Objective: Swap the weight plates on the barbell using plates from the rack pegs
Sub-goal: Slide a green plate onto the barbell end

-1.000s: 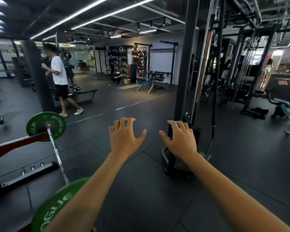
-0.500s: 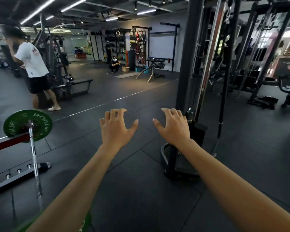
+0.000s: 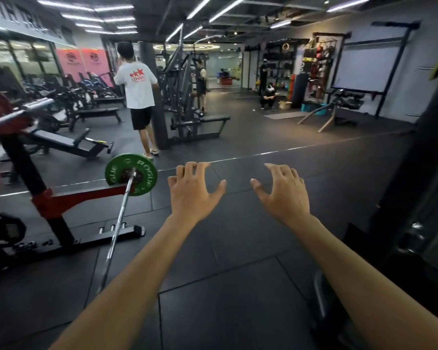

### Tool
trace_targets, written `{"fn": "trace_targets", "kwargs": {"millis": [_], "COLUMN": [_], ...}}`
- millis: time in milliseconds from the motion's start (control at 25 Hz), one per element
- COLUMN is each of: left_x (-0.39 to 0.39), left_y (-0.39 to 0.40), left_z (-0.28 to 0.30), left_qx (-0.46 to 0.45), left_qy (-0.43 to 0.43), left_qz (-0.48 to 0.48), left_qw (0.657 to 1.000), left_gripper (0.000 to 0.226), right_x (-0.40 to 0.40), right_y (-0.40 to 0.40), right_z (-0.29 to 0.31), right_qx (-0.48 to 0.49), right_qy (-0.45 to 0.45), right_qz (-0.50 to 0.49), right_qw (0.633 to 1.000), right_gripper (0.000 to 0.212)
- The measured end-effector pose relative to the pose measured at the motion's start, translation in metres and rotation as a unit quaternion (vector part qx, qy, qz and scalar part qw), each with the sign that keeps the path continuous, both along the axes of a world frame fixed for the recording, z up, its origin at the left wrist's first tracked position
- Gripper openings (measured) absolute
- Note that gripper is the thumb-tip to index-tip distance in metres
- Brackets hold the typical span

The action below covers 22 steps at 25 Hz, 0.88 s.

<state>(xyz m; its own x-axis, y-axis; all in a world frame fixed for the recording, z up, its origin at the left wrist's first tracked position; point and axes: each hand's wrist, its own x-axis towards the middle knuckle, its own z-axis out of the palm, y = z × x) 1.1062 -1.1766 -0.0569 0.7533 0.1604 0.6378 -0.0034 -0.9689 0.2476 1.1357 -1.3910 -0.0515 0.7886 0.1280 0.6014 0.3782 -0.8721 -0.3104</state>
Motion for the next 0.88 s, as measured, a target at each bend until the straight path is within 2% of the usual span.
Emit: {"fn": "trace_targets", "kwargs": {"millis": [200,320,600,880], "left_x": [0.112,0.206,0.398,0.601], "left_y": [0.049,0.082,0.094,0.125], "left_z": [-0.003,0.011,0.001,-0.001], "left_qx": [-0.005,-0.011,-0.015,-0.009], "left_qy": [-0.006,-0.002,0.014,0.013], "left_qz": [0.031,0.039,0.009,0.042], "left_qw": [0.999,0.999,1.000,0.999], "left_gripper": [0.062,0.063,0.065,0.065], "right_x": [0.122,0.217,0.408,0.627], "right_y": [0.057,0.088,0.102,0.136], "right_z": [-0.004,0.010,0.011,0.003], "right_qx": [-0.017,-0.023,-0.009,0.006], "right_qy": [-0.004,-0.001,-0.007,-0.003], "right_qz": [0.037,0.045,0.032,0.068], "right_qw": [0.999,0.999,0.999,0.998], "right_gripper": [0.059,0.060,0.062,0.060]}}
